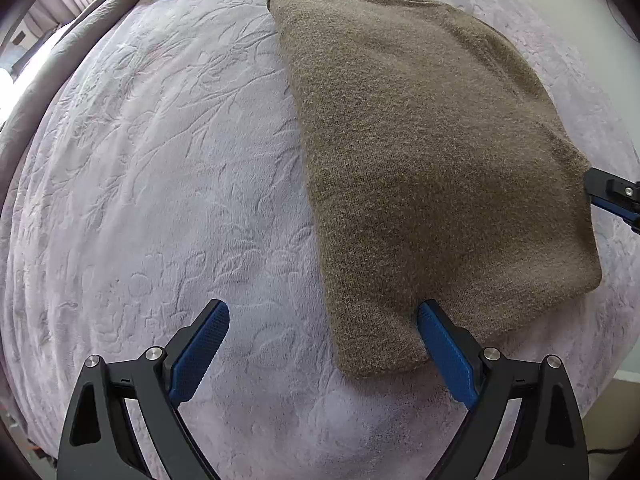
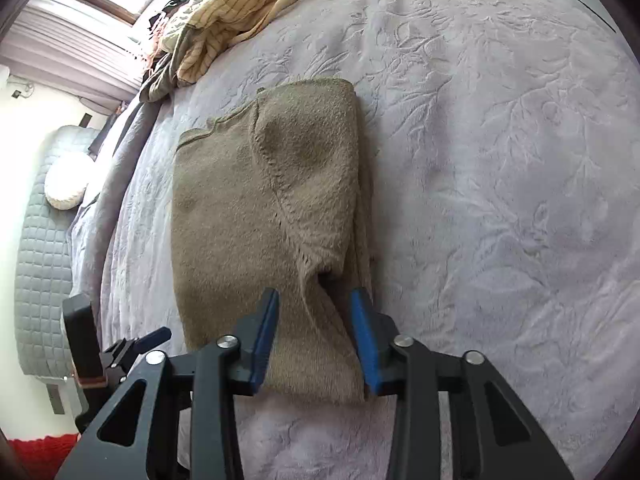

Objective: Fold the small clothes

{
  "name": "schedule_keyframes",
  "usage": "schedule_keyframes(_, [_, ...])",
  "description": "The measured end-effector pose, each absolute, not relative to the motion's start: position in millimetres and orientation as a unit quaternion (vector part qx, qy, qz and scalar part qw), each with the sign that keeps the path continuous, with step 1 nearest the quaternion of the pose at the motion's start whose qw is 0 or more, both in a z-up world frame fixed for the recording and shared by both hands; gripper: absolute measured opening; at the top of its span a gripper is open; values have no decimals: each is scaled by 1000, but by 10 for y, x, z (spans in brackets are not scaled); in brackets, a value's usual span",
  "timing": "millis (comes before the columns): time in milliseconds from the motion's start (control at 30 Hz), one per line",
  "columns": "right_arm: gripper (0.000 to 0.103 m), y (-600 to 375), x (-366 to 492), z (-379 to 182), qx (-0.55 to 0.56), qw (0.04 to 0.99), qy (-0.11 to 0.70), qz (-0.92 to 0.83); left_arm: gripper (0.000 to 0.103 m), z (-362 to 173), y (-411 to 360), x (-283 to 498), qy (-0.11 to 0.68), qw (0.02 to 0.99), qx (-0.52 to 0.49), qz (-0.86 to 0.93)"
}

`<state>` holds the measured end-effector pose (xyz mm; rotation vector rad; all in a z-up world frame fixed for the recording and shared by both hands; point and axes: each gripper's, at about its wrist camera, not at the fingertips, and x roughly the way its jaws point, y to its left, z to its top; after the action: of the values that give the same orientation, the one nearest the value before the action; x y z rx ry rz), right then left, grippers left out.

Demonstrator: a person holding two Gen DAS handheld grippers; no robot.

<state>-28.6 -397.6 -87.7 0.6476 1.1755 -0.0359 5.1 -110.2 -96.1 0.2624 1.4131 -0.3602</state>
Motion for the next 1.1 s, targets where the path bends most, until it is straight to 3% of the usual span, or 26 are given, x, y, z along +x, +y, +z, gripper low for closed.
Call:
schedule_keyframes(167, [21, -4190, -320, -1229, 380, 738, 556, -42, 96, -968, -1149, 93, 650, 733, 119, -162])
schedule_keyframes(233, [26, -4227, -396, -1258, 398, 731, 552, -47, 96, -955, -1155, 108, 651, 732, 121, -160])
schedule_keyframes(933, [46, -4318, -776, -1095, 394, 714, 575, -65, 96, -965, -1195, 216, 668, 721, 114, -142])
schedule_keyframes(1000, [47, -4304, -754, -1091, 391, 714, 577, -64, 103, -961, -1196, 226, 664, 725, 122, -137])
schedule_keyframes(1100, [56, -4292, -730, -1087, 389, 715, 578, -61, 102, -946, -1216, 255, 661, 726, 131, -137])
